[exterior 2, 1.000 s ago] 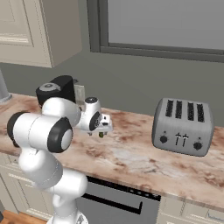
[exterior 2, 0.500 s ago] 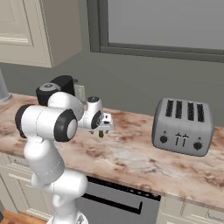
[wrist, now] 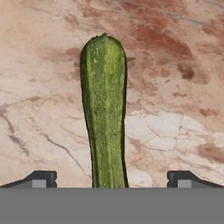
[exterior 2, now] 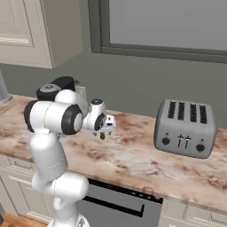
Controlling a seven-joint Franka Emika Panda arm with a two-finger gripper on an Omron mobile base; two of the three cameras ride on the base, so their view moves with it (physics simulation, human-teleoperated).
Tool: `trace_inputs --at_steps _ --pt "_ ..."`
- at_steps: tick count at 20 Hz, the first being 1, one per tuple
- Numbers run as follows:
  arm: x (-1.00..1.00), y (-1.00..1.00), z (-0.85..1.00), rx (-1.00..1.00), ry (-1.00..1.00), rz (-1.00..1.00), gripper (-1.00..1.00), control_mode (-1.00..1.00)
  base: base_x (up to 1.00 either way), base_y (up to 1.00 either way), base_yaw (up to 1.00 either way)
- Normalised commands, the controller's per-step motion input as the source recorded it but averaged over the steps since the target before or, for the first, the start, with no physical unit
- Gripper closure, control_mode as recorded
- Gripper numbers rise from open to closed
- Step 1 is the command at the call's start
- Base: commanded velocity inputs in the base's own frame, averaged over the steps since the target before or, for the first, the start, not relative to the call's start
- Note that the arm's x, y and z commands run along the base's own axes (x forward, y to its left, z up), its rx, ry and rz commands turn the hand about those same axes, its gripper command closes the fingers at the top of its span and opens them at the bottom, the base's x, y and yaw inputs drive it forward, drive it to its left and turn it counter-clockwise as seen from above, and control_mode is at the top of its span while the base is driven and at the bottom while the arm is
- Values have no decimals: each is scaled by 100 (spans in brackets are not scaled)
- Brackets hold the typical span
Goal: Place the liquor on the top shelf of the fridge to keep it out of children's reach, and place the mango and squash on lower shelves for easy access.
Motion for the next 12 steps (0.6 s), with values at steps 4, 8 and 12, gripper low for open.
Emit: trace_inputs --at_steps 4,8,12 --pt "22 -4 -23 0 0 1 -100 -100 0 0 0" --pt "16 -3 -26 0 0 1 -100 -100 0 0 0" --pt "10 0 -31 0 0 0 100 -100 0 0 0"
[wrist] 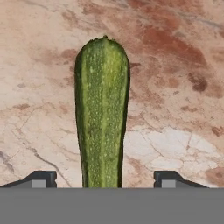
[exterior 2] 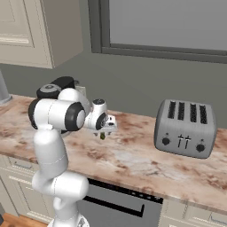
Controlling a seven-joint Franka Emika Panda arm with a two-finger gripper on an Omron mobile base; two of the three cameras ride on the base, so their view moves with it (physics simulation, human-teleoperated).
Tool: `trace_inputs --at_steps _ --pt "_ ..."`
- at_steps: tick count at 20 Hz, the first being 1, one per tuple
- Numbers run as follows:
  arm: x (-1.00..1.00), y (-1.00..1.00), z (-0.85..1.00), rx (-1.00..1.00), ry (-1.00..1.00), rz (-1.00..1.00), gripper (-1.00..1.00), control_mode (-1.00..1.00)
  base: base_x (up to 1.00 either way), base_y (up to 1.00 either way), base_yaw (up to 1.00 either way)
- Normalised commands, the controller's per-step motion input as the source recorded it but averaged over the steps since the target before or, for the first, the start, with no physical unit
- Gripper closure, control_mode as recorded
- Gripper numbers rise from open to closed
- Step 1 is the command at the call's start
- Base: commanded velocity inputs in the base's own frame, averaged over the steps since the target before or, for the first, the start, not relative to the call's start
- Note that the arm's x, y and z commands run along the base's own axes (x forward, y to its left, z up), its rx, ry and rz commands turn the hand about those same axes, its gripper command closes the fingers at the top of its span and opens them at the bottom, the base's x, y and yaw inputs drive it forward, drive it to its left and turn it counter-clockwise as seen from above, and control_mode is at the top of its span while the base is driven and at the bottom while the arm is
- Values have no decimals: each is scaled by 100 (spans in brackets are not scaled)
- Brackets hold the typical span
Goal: Place the liquor on the top shelf of the fridge to keep it out of children's reach, and place the mango and squash on lower shelves for easy access.
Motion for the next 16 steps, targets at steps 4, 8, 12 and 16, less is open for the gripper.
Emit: trace_inputs --at_steps 4,8,12,16 --pt "0 0 -38 0 0 0 100 -100 0 0 0" --pt "0 0 -29 0 0 0 100 -100 0 0 0" --pt "0 0 -17 0 2 0 100 -100 0 0 0" --pt "-3 0 -2 0 2 0 100 -100 0 0 0"
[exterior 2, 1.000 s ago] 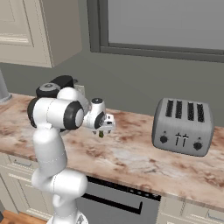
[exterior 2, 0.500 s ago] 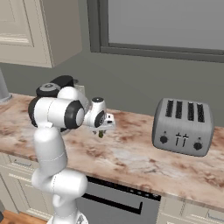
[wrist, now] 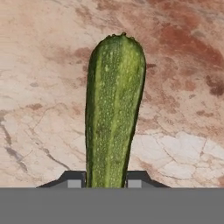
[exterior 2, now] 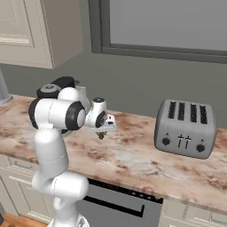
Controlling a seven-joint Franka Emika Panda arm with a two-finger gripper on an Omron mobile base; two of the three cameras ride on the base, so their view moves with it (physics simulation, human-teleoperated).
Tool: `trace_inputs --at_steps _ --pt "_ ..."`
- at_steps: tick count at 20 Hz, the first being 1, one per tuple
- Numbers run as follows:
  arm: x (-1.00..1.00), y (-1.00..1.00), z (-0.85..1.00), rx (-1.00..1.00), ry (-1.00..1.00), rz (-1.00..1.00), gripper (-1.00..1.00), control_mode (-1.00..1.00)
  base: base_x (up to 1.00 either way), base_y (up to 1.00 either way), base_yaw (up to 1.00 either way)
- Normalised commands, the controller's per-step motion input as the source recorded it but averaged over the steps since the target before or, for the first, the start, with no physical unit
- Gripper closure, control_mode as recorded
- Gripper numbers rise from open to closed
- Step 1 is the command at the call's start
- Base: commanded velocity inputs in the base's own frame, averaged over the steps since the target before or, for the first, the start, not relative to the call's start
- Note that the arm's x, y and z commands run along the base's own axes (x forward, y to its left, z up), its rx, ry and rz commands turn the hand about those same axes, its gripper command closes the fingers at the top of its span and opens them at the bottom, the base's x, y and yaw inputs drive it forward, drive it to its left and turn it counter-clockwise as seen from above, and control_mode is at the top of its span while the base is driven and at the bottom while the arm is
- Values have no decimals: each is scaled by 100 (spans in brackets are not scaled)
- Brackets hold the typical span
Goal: Place the liquor on the top shelf of the fridge to keep it out of children's reach, and place the mango and squash on lower shelves for easy access.
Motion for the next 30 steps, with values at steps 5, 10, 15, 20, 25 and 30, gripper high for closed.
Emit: trace_inputs --at_steps 5,10,15,20,25,30 --pt "-35 -16 16 1 0 0 100 -100 0 0 0" --pt "-65 -37 47 3 0 0 100 -100 0 0 0" --pt "-80 -31 79 1 0 1 100 -100 0 0 0" --pt "-99 -7 59 0 -3 6 100 -100 0 0 0" --pt "-93 7 33 0 -9 10 100 -100 0 0 0" --pt "-66 28 71 0 -16 11 100 -100 0 0 0"
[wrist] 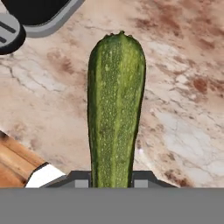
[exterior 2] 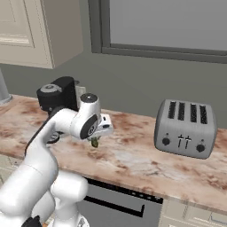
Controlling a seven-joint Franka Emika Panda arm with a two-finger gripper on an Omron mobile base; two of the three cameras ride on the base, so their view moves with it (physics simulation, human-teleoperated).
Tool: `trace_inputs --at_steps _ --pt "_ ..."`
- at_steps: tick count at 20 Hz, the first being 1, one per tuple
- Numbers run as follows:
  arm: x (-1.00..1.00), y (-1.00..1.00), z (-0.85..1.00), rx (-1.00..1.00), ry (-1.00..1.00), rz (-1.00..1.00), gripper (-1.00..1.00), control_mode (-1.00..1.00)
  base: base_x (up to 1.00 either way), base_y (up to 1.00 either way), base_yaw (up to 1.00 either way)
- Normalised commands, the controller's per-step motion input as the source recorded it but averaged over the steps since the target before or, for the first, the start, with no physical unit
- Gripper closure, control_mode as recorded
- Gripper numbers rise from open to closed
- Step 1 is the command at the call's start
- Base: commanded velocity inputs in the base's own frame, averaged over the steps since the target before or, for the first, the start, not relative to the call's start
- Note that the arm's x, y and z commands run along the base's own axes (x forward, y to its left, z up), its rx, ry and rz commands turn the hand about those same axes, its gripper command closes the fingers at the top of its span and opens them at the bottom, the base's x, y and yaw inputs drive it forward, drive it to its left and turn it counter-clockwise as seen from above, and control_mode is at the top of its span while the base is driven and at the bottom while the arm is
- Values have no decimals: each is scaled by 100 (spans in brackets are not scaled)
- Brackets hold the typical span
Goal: Place the liquor on the top shelf of the fridge to keep it out of children's reach, and place the mango and squash on lower shelves for easy access.
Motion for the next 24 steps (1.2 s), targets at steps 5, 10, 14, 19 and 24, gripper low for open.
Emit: trace_inputs --at_steps 5,10,14,19,24 --pt "-46 26 93 0 -14 10 100 -100 0 0 0" --pt "-54 22 71 0 -5 6 100 -100 0 0 0" --pt "-40 4 46 0 0 5 100 -100 0 0 0" --pt "-16 8 35 -3 0 3 100 -100 0 0 0" --pt "-3 26 46 -8 0 0 100 -100 0 0 0"
